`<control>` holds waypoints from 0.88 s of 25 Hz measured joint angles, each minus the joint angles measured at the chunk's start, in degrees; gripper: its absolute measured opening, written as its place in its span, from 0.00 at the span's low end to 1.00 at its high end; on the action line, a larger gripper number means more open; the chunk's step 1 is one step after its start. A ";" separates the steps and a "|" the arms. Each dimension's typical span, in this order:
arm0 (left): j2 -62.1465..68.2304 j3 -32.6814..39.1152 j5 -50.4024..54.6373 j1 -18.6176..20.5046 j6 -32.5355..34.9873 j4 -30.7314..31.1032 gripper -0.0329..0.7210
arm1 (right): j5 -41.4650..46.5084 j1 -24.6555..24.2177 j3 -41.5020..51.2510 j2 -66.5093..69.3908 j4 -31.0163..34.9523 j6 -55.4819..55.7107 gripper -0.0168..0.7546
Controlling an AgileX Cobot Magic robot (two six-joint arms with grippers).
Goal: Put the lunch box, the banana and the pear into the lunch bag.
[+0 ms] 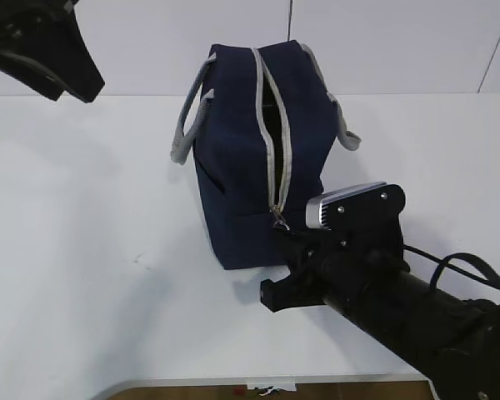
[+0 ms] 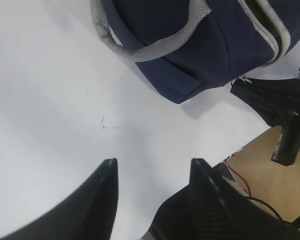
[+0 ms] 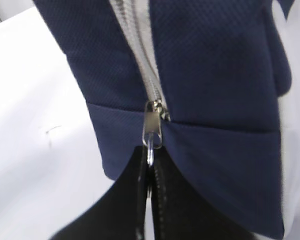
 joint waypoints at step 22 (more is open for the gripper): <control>0.00 0.00 0.00 0.00 0.00 0.48 0.51 | 20.36 0.13 0.11 -14.05 -1.36 0.00 0.02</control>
